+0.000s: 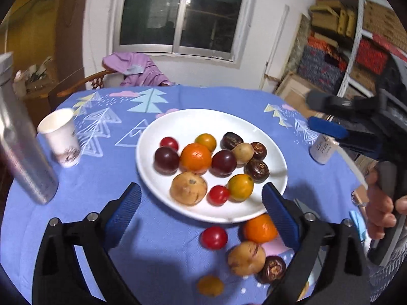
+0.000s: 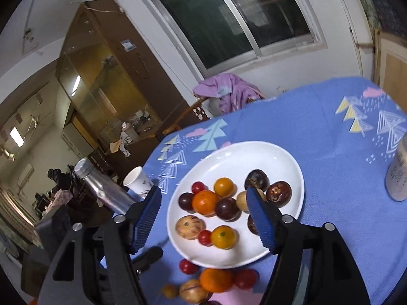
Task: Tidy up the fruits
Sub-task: 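Withdraw both open tools from the plate toward the remaining fruit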
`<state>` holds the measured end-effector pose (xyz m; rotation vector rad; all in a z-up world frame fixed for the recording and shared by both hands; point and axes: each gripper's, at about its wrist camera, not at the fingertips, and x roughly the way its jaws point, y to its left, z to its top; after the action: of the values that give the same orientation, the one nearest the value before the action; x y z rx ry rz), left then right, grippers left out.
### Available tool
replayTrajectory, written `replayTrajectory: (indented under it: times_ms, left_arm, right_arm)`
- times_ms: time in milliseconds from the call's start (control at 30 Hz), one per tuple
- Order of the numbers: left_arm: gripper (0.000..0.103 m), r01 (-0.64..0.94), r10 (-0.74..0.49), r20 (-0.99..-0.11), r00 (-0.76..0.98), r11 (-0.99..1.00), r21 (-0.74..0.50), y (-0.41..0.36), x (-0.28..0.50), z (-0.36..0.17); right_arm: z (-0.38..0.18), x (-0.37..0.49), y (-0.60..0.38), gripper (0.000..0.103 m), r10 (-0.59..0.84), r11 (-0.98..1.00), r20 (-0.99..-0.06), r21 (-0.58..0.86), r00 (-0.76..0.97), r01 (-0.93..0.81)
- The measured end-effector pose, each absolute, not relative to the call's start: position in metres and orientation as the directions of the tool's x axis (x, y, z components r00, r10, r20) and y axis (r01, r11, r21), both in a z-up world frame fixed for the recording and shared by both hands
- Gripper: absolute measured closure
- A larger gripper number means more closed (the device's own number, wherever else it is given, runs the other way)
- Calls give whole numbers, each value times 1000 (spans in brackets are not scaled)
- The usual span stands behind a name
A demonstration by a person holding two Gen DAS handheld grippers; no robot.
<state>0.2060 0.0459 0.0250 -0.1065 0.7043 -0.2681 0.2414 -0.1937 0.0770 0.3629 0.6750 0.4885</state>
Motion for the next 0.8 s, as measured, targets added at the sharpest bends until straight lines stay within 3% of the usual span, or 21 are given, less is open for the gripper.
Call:
replayTrajectory:
  times_ms: [167, 500, 600, 800]
  left_arm:
    - [6, 142, -246, -667, 704, 968, -207, 68, 182, 4]
    - [6, 190, -264, -730, 631, 964, -185, 44, 196, -17]
    - [6, 187, -274, -759, 591, 961, -202, 41, 206, -26]
    - [5, 158, -255, -809, 530, 967, -201, 36, 225, -43]
  right_arm:
    - [94, 191, -197, 16, 550, 824, -481, 443, 682, -352]
    - [36, 160, -251, 14, 475, 861, -580, 462, 662, -213]
    - [27, 167, -263, 14, 525, 816, -572, 549, 630, -182]
    - [26, 167, -258, 14, 528, 814, -578, 554, 622, -176]
